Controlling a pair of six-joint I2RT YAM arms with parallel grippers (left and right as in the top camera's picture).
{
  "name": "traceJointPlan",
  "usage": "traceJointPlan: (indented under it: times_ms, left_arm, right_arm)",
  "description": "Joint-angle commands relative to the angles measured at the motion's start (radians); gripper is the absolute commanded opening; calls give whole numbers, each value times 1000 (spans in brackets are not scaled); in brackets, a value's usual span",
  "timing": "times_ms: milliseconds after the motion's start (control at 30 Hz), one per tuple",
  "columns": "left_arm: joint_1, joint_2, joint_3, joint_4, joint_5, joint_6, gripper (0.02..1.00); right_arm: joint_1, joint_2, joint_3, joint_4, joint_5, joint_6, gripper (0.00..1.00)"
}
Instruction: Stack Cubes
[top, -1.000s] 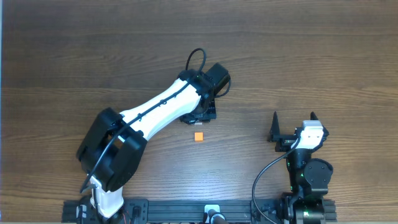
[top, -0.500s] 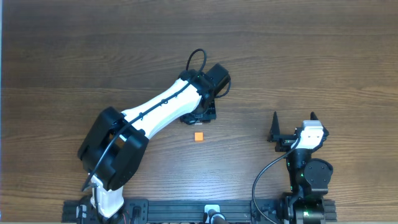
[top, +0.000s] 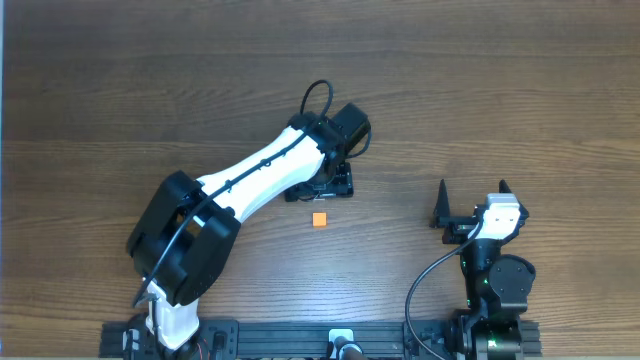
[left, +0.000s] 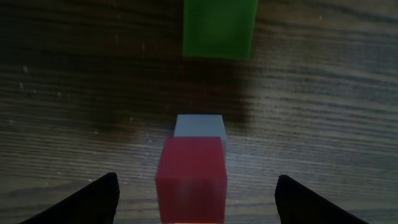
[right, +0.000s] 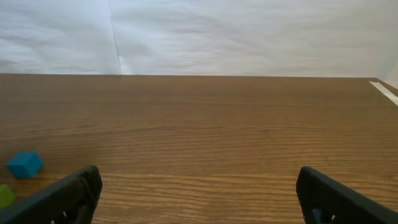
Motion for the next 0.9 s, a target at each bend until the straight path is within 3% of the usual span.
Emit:
traceJointPlan:
  times_ms: [33,433,900]
  left_arm:
    - [-29,-53,-51,8,46,-1,816]
    - [-94,-127,-217,97,55,-56,763]
    - [-92,-98,-229,105,55,-57,424]
  right_arm:
    - [0,-9,-7,0,-12,-8,991]
    - [0,-9,-7,0,-12,-8,991]
    - [0,-9,-7,0,-12,-8,993]
